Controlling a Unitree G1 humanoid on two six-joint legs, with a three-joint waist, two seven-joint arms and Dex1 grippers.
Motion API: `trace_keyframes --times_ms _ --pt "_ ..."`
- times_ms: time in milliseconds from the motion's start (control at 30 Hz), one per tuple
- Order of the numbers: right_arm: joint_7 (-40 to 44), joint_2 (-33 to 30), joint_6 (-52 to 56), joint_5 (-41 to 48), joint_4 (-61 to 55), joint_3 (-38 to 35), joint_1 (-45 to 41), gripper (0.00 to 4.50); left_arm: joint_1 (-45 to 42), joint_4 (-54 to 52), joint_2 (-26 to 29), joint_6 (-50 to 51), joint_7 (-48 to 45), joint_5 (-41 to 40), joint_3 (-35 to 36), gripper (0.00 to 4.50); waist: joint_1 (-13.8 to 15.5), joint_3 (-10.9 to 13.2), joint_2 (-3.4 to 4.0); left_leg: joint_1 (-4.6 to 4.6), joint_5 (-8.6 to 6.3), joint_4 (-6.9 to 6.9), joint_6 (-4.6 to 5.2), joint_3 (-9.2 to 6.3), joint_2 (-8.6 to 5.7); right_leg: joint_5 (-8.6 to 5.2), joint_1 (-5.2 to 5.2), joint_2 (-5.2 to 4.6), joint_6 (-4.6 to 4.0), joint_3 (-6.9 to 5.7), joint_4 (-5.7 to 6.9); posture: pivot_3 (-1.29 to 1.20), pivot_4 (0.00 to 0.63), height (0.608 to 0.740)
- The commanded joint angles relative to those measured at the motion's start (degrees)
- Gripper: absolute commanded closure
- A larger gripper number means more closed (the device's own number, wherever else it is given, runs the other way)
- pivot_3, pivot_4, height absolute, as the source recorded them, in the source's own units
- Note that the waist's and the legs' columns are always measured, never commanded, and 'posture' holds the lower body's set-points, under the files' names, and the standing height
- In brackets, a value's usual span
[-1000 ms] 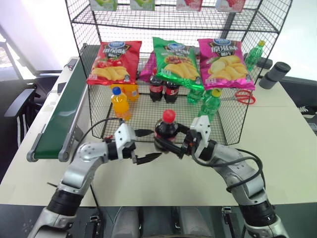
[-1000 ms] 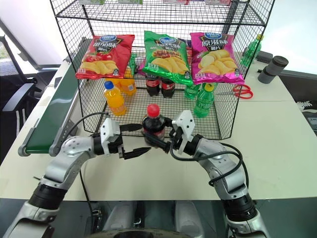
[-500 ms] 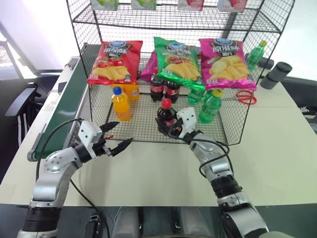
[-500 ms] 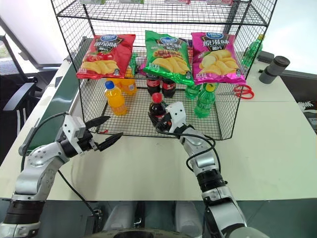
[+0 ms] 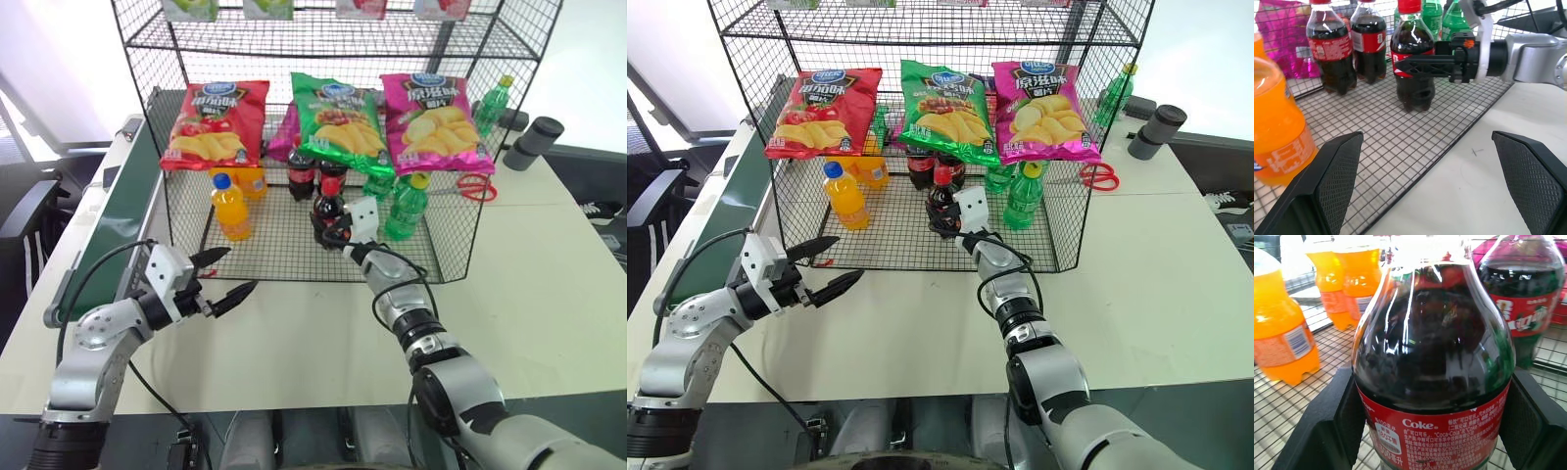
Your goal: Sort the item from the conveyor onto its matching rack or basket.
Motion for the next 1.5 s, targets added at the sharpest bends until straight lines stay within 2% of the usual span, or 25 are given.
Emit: trace_keyframes --times_ms 33,100,133,367,667,900,1067,1233,1500 --pt "2.07 1.22 -2.25 1.11 -0.02 -1.46 -2.49 0.99 -1.00 -1.52 0.00 -0.05 0.30 -0.38 0.09 0.00 -0.01 0.00 0.00 0.00 0.00 0.00 0.00 0.00 0.00 0.00 0.00 0.00 0.00 0.00 0.00 0.00 0.150 0.740" --pt "2.94 1.47 -2.38 1.29 -0.18 -1.77 -2.15 0.13 -1.60 -1.22 -0.07 -0.03 0.36 -0.28 -0.25 0.00 -0.01 0.00 0.01 0.00 0.00 0.00 -0.01 0.00 0.00 0.00 0.00 -0.01 0.00 0.00 0.00 0.00 0.150 0.740" --pt "3.21 1.55 -2.53 1.26 -0.41 -1.86 -1.93 0.05 -1.89 -1.08 -0.11 0.01 0.38 -0.24 -0.41 0.00 -0.01 0.00 0.01 0.01 0.00 0.00 -0.01 0.00 0.00 0.00 0.00 -0.02 0.00 0.00 0.01 0.00 0.150 0.740" --pt "4.87 -0.21 -4.94 -0.59 -4.84 -0.80 1.29 0.05 -3.14 -1.02 -0.24 1.11 1.40 0.38 -1.67 0.00 -0.02 0.00 0.02 0.01 0.00 -0.01 -0.02 -0.01 0.00 0.00 0.00 -0.04 -0.01 0.01 0.02 0.00 0.150 0.740" --pt "12.42 -8.89 1.58 3.44 -29.19 -0.81 16.09 0.05 -3.51 -1.12 0.11 3.14 2.66 0.40 -0.81 0.00 0.16 0.00 0.05 0.00 0.00 -0.04 -0.02 -0.03 -0.01 0.00 0.02 -0.10 -0.01 0.01 -0.06 0.00 0.150 0.740" --pt "19.17 -22.04 12.31 9.19 -49.49 -4.73 28.10 0.05 -3.94 0.42 0.82 3.11 2.65 0.89 -0.02 0.00 0.58 0.00 0.12 0.01 0.00 -0.07 -0.02 -0.05 -0.02 -0.01 0.06 -0.13 -0.02 0.00 -0.11 0.00 0.150 0.740" --pt "24.21 -29.93 19.33 15.22 -59.27 -8.81 35.09 0.05 -3.77 1.64 3.38 4.27 2.31 0.77 1.73 0.00 0.28 0.01 0.14 0.05 0.00 -0.09 -0.01 -0.05 0.00 -0.01 0.09 -0.12 -0.04 0.00 -0.16 0.00 0.150 0.740" --pt "26.69 -36.82 24.55 19.62 -63.68 -15.75 41.19 0.05 -2.24 4.49 6.37 3.23 0.64 0.97 3.93 0.00 0.56 0.04 0.21 0.05 -0.01 -0.10 -0.01 -0.05 -0.01 -0.03 0.12 -0.11 -0.05 0.00 -0.22 0.00 0.150 0.740" --pt "27.82 -39.04 26.91 21.26 -64.63 -20.03 44.90 0.05 -0.63 6.42 6.53 2.49 0.35 1.33 5.38 0.00 0.74 0.03 0.20 0.07 -0.01 -0.09 0.00 -0.04 -0.01 -0.11 0.15 -0.12 -0.20 0.01 -0.24 0.00 0.150 0.740"
